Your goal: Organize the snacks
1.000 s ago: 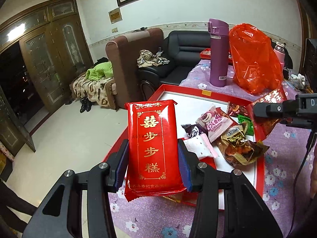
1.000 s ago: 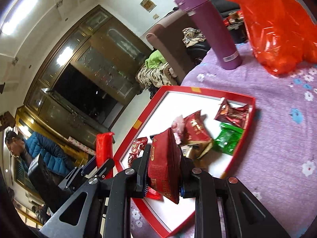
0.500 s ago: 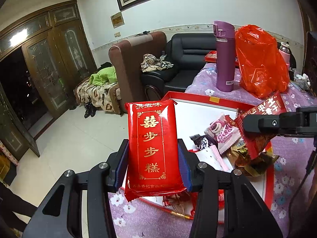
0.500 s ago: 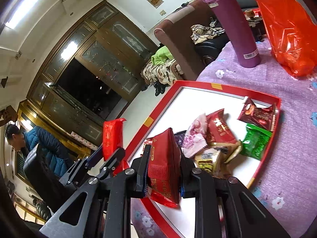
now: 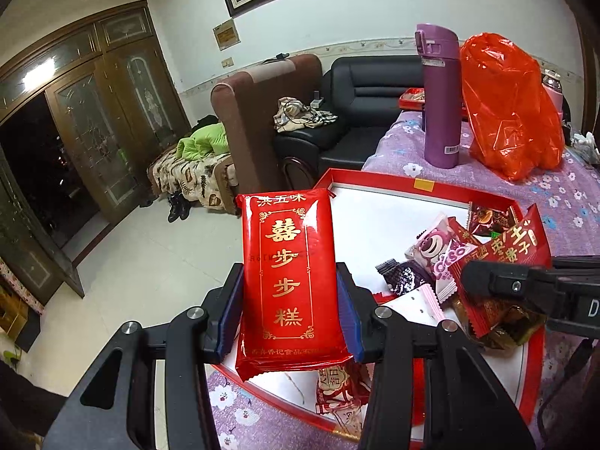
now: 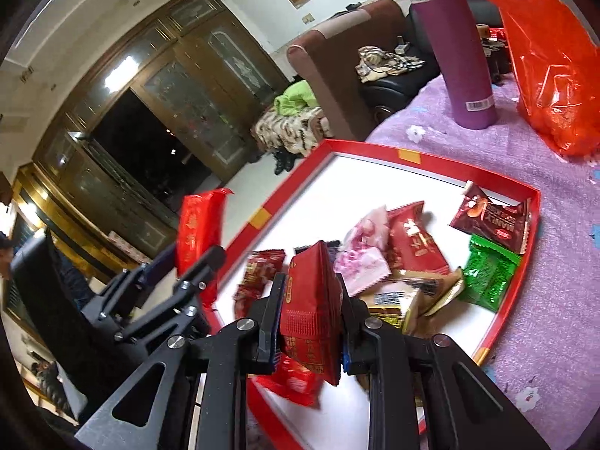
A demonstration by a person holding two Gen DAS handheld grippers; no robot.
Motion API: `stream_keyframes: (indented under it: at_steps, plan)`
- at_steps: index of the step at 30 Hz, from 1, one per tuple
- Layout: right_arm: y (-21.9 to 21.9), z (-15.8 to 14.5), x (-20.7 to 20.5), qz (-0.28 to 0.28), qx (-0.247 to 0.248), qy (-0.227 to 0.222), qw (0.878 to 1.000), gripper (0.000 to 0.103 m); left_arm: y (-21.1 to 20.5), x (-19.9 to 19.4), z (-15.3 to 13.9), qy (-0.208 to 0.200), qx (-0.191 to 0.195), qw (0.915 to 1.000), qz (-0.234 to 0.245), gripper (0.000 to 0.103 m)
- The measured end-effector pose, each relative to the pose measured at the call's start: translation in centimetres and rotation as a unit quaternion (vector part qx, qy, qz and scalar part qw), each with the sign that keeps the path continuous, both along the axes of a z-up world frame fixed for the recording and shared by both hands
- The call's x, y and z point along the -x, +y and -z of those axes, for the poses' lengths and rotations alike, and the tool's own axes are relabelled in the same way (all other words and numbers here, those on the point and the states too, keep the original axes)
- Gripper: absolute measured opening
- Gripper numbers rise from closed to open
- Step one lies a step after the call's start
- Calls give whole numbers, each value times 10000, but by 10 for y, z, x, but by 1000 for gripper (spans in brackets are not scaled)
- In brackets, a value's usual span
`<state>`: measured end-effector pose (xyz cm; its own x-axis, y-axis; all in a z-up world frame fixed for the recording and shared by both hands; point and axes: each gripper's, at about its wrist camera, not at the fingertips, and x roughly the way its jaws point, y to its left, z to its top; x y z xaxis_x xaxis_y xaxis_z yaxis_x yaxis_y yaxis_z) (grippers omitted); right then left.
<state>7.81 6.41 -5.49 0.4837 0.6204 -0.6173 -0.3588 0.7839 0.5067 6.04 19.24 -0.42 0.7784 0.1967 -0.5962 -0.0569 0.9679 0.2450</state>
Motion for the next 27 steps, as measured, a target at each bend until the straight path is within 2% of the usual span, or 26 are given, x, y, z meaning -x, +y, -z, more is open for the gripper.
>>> stream_keyframes:
  at_steps: [9, 12, 13, 14, 16, 18, 22, 25, 27]
  plan:
    - [-7, 4, 0, 183, 221, -77, 9996, 25, -2, -6, 7, 82, -69, 9999, -66, 45]
    - [-14, -3, 2, 386, 256, -243, 9986, 33, -2, -2, 4, -49, -64, 9999, -114, 48]
    - [-18, -6, 4, 464, 178, -274, 9984, 39, -2, 0, 1, -122, -78, 9998, -141, 57]
    - [-23, -10, 5, 542, 80, -312, 9980, 42, -2, 3, -3, -233, -87, 9995, -172, 73]
    - [-30, -16, 8, 628, -2, -397, 9972, 44, -3, 12, -12, -465, -113, 9986, -210, 88]
    - [-34, -22, 14, 688, 15, -515, 9963, 47, -4, 20, -19, -615, -107, 9978, -217, 88]
    - [-33, -30, 28, 679, 138, -705, 9951, 53, -8, 31, -27, -585, -2, 9982, -121, 89]
    - [-33, -32, 46, 626, 272, -845, 9941, 53, -7, 44, -34, -603, 214, 9979, -64, 89]
    - [-35, -34, 58, 631, 346, -931, 9931, 53, -11, 50, -37, -641, 216, 9977, -52, 89]
